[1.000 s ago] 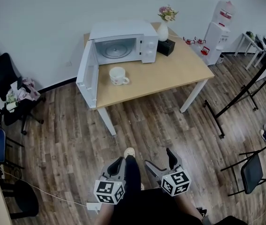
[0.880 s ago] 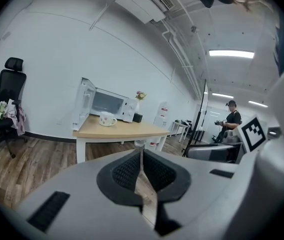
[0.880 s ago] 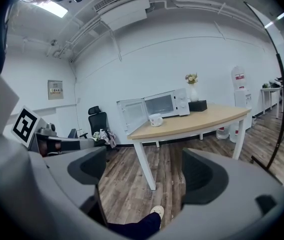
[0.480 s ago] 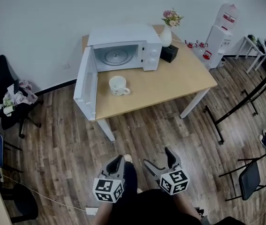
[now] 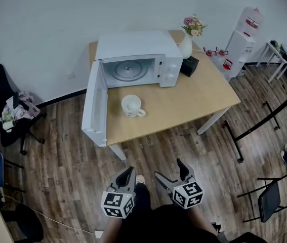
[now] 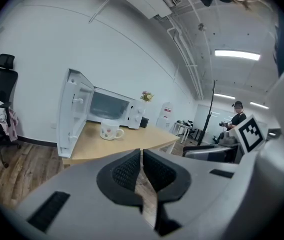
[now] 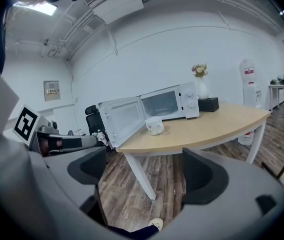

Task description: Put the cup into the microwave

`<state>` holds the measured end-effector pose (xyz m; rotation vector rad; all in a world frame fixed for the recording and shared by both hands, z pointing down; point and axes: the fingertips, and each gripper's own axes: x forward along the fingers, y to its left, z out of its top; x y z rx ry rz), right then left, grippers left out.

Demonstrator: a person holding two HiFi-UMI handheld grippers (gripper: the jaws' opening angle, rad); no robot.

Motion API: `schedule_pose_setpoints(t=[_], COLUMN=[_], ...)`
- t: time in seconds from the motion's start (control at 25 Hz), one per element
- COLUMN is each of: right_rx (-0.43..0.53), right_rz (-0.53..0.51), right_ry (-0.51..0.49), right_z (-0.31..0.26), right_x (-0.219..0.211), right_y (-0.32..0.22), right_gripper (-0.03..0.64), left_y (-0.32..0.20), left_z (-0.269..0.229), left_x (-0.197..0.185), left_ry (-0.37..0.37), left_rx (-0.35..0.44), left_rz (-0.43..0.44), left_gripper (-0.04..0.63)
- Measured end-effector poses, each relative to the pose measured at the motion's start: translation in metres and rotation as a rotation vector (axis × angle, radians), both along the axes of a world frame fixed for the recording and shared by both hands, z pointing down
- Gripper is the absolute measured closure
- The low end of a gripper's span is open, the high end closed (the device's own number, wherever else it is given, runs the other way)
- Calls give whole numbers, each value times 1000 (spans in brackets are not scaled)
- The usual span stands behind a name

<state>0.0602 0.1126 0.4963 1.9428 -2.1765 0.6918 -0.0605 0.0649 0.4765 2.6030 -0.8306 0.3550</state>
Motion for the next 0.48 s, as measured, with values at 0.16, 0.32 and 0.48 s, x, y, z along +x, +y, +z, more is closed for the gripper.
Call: schedule_pose_setpoints(t=[0.16, 0.32, 0.48], right_rx=[4, 3, 1], right_rz=[-4, -1, -6], right_ry=[8, 9, 5], right_z=[-3, -1, 1], right_x=[8, 16, 22], right_y=[-33, -61, -88], right_gripper=[155, 155, 155], left_y=[-29, -54, -81], left_z=[-1, -1, -1], left_x=[8, 18, 24], left_ry=[3, 5, 2], left_rx=[1, 3, 5], left_rz=[0, 6, 8], left_gripper=[580, 580, 580])
